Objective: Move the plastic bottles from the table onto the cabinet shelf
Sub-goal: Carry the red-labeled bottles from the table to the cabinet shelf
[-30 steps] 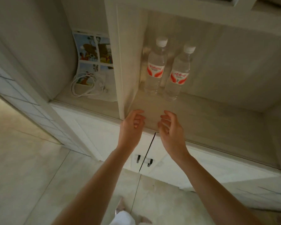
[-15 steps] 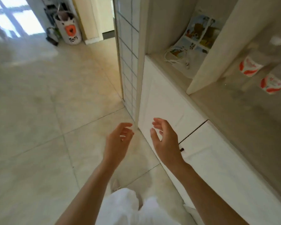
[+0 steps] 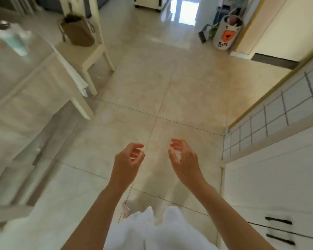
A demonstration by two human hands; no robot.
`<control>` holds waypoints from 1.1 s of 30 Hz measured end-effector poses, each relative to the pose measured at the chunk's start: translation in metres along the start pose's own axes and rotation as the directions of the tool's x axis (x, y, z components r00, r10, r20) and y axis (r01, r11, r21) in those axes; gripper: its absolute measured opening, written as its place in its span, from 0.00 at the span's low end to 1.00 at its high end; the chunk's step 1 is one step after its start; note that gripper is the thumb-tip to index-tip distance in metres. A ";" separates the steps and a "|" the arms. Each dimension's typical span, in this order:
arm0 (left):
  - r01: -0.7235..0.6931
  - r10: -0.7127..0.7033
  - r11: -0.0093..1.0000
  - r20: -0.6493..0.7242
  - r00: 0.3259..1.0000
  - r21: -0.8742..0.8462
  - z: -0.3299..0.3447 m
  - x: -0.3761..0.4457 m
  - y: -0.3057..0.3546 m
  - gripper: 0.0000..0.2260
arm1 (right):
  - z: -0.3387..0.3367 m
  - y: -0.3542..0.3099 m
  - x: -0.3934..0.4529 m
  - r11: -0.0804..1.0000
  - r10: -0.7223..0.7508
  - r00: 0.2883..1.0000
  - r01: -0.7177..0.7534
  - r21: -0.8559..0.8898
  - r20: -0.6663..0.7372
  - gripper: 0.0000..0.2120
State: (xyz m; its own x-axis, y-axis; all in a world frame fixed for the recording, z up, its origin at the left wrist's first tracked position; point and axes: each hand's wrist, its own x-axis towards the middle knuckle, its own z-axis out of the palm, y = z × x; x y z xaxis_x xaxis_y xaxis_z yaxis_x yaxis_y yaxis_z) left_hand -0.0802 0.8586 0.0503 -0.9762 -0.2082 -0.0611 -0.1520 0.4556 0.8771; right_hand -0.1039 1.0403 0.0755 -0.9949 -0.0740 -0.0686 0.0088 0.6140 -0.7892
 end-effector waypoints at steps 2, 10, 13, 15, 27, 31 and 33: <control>0.065 -0.063 0.998 -0.075 0.995 0.021 -0.045 -0.002 -0.027 0.07 | 0.037 -0.025 0.009 0.998 -0.052 0.996 0.054 -0.015 0.073 0.15; 0.323 -0.320 0.944 -0.406 0.856 -0.065 -0.211 -0.027 -0.129 0.07 | 0.196 -0.136 0.035 0.959 -0.243 0.878 0.282 -0.035 0.412 0.15; 0.393 -0.395 0.913 -0.471 0.789 -0.107 -0.244 -0.038 -0.153 0.06 | 0.238 -0.165 0.042 0.936 -0.288 0.811 0.351 -0.030 0.509 0.15; 0.426 -0.435 0.894 -0.512 0.741 -0.143 -0.260 -0.041 -0.164 0.06 | 0.260 -0.181 0.049 0.922 -0.309 0.770 0.386 -0.023 0.558 0.15; 0.538 -0.608 0.776 -0.617 0.500 -0.329 -0.366 0.032 -0.228 0.04 | 0.397 -0.284 0.148 0.813 -0.317 0.471 0.582 -0.021 0.823 0.17; 0.574 -0.653 0.730 -0.626 0.427 -0.370 -0.402 0.065 -0.240 0.06 | 0.439 -0.319 0.185 0.767 -0.257 0.375 0.639 -0.048 0.891 0.19; 0.592 -0.674 0.707 -0.621 0.399 -0.387 -0.420 0.077 -0.249 0.05 | 0.462 -0.341 0.199 0.749 -0.256 0.336 0.662 -0.034 0.907 0.19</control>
State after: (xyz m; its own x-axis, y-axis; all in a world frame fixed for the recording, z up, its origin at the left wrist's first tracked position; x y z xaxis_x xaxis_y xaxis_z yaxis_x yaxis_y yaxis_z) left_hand -0.0529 0.3656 0.0277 -0.1911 -0.9279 -0.3200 -0.6254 -0.1361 0.7684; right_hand -0.2589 0.4535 0.0489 -0.2450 -0.8943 -0.3746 -0.6556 0.4374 -0.6155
